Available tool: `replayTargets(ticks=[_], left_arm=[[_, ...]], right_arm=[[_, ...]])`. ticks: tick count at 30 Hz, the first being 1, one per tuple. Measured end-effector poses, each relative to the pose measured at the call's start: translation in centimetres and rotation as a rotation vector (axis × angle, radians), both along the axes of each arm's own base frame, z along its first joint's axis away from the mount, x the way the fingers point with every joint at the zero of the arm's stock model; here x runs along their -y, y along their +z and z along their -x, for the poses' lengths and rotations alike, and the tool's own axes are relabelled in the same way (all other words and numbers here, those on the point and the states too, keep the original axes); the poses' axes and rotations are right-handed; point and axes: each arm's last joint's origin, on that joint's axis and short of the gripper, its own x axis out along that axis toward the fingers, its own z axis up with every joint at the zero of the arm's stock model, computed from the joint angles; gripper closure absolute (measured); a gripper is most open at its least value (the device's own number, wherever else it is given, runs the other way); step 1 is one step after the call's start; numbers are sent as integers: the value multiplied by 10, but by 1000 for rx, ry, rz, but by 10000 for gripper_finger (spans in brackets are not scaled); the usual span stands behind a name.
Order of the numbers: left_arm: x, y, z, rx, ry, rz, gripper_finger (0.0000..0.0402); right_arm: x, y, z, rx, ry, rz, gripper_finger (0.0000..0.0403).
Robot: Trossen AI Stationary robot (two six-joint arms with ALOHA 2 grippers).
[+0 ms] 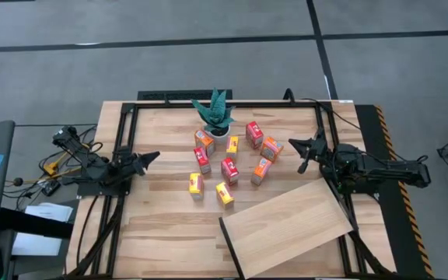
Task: Stack cereal on shelf
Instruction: Put the top right orange cereal box on the shelf
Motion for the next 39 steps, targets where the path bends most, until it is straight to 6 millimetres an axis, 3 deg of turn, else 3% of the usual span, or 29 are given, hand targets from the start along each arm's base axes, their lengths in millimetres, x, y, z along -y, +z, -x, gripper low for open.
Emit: replayTargets(ticks=[6,10,16,20,26,31,35,39], left_arm=[[0,10,1,112,-37,81,292],[-1,22,2,179,-79,74,232],[-4,42,7,298,-129,51,141],[-5,70,10,304,-151,-6,108],[-3,126,8,233,-136,-171,102],[2,172,1,118,-92,-307,104],[7,201,-7,1,-32,-356,104],[16,218,-19,-126,-5,-416,98]], right_arm=[[0,0,0,144,1,-236,368],[0,1,0,278,3,-450,373],[0,5,0,413,18,-609,378],[0,15,1,529,55,-625,374],[0,31,5,657,102,-563,359],[-4,62,11,553,200,-434,314],[-5,93,16,407,169,-402,244],[-4,117,14,200,113,-393,164]])
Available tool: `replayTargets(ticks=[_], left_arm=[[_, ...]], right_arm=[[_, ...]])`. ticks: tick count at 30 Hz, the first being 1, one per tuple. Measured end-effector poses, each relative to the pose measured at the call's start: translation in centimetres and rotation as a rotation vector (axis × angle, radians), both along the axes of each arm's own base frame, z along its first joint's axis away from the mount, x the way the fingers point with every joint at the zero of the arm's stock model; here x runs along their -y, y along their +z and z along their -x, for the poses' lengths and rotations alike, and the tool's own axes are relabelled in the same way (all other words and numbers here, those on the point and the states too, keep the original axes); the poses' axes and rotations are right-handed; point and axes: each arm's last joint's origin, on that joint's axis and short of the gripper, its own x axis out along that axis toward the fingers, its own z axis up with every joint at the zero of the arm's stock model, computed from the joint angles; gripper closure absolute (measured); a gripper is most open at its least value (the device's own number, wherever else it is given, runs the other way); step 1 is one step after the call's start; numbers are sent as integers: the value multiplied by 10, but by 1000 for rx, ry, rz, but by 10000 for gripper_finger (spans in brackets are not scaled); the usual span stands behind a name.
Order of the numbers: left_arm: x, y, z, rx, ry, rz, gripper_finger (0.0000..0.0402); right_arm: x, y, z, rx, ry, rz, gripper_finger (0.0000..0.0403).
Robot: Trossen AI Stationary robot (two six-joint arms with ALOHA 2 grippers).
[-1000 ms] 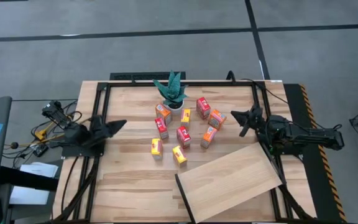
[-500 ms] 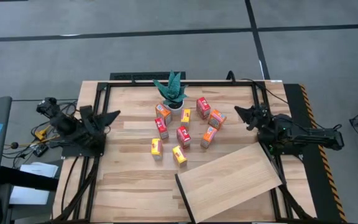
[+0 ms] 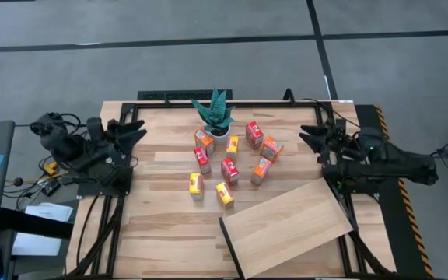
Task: Stack cereal on shelf
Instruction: Put the top right orange cereal box on the shelf
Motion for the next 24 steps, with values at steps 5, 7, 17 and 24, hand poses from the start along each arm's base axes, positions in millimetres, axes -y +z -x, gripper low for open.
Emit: replayTargets(ticks=[5,7,17,24], left_arm=[[13,11,-17,-65,1,-39,88],[19,13,-23,-77,-10,-56,87],[31,43,-56,-108,-67,-153,87],[22,61,-95,-333,-148,-205,87]], right_arm=[[3,16,-17,-253,-19,46,99],[4,15,-27,-363,-10,67,83],[17,-14,-69,-712,-52,24,49],[24,-26,-83,-799,-25,7,57]])
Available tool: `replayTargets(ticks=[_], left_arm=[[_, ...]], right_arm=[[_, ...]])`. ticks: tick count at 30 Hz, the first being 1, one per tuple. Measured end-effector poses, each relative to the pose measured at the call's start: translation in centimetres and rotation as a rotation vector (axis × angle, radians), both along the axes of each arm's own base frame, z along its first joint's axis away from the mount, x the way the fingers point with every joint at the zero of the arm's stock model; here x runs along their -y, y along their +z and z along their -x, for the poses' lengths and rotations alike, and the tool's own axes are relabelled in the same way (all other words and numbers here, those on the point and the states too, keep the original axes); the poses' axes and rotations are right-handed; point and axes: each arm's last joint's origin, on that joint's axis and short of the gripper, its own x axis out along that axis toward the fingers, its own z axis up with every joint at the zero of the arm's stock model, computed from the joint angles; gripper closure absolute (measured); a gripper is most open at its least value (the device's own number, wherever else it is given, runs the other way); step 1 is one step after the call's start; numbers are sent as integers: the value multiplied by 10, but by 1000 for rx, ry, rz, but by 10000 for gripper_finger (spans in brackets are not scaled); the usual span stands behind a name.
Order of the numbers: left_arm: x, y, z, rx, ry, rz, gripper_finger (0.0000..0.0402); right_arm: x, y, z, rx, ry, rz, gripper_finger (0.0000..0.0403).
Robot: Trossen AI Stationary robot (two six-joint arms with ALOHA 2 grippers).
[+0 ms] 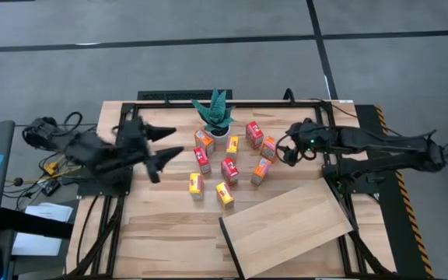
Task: Stack cereal on shelf
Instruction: Put the top right orange cereal box on the shelf
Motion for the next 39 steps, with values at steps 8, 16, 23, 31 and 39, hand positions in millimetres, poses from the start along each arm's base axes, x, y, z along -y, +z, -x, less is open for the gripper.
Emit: replayTargets(ticks=[8,16,23,31,39], left_arm=[[-22,-7,-53,-179,-128,-33,87],[-40,-20,-83,-213,-248,-13,87],[-47,-28,-91,-240,-271,-25,87],[-52,-35,-102,-265,-301,-45,87],[-57,-35,-106,-255,-323,-63,87]], right_arm=[[1,-8,-8,-48,12,-13,47],[3,-25,-17,-138,16,-33,53],[5,-38,-25,-211,14,-43,60],[7,-48,-34,-260,40,-26,100],[7,-47,-34,-255,42,-23,166]])
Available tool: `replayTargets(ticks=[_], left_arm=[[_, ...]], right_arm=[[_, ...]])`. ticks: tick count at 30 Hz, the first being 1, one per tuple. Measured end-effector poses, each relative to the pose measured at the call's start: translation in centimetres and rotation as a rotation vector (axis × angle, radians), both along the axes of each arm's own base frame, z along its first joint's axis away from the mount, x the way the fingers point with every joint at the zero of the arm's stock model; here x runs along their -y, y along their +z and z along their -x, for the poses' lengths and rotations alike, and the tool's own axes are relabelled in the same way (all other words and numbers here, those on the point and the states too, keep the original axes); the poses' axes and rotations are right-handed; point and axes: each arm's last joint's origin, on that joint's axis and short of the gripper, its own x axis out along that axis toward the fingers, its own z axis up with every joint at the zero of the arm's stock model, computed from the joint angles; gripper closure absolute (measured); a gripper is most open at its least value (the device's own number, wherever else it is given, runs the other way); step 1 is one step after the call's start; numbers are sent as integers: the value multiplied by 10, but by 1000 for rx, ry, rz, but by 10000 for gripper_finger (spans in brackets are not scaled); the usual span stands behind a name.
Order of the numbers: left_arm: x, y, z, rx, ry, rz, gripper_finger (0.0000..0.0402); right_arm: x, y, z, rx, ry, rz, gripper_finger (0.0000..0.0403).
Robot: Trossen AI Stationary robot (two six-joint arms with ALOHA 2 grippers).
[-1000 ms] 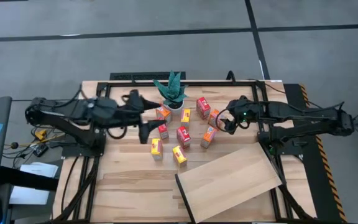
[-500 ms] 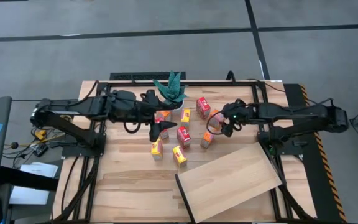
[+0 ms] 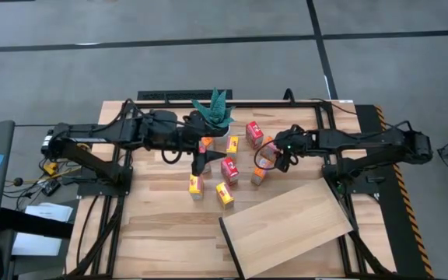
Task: Stack cereal on shelf
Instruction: Put the top right orange cereal box on the shelf
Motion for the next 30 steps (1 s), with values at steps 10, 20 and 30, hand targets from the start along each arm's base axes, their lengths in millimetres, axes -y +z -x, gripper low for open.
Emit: replayTargets(ticks=[10,20,30], left_arm=[[-18,0,-2,8,-34,23,87],[-44,0,-2,21,-38,8,87],[-72,-32,-57,110,-203,55,87]], right_arm=[[-2,14,10,70,7,16,244],[-7,66,32,275,0,44,225],[-26,124,52,520,89,62,242]])
